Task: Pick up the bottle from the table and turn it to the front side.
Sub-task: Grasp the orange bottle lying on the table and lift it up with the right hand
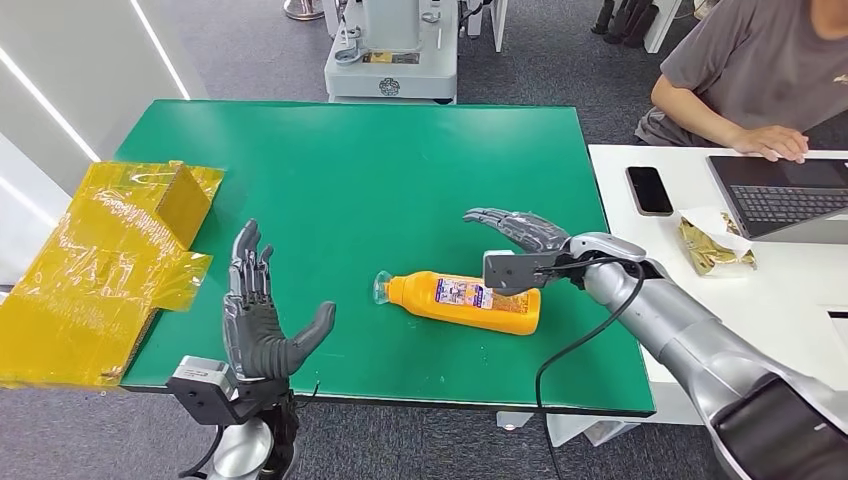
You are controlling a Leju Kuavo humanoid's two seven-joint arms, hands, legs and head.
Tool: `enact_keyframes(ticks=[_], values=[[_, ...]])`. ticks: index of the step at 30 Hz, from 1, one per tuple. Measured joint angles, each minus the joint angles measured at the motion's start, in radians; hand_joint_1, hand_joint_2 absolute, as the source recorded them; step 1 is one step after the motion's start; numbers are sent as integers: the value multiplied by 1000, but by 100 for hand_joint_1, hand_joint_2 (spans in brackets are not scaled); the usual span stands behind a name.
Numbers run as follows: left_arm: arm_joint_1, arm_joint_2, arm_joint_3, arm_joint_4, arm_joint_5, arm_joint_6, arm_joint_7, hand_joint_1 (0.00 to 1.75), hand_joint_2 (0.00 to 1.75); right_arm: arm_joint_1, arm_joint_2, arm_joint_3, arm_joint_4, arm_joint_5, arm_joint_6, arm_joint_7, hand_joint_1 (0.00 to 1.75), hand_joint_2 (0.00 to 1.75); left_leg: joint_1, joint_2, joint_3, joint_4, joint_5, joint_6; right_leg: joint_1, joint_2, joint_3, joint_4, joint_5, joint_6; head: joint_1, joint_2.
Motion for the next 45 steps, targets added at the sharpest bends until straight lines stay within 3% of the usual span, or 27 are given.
enact_keyframes(ticks=[14, 37, 41, 45], values=[[-17, 0, 0, -1, 1, -11, 16, 0, 175, 118, 36, -34, 47, 17, 10, -18, 0, 175, 0, 0, 0, 0, 0, 0, 0, 0, 0, 0, 0, 0, 0, 0], [-22, 0, 0, -1, 2, -11, 17, 0, 175, 125, 50, -47, 71, 19, 14, -17, 0, 175, 0, 0, 0, 0, 0, 0, 0, 0, 0, 0, 0, 0, 0, 0], [-22, 0, 0, -1, 3, -9, 17, 0, 175, 125, 51, -47, 72, 19, 15, -17, 175, 175, 0, 0, 0, 0, 0, 0, 0, 0, 0, 0, 0, 0, 0, 0], [-17, 0, 1, -1, 33, 13, 12, 0, 175, 110, 49, -47, 88, 20, 48, -20, 175, 175, 0, 0, 0, 0, 0, 0, 0, 0, 0, 0, 0, 0, 0, 0]])
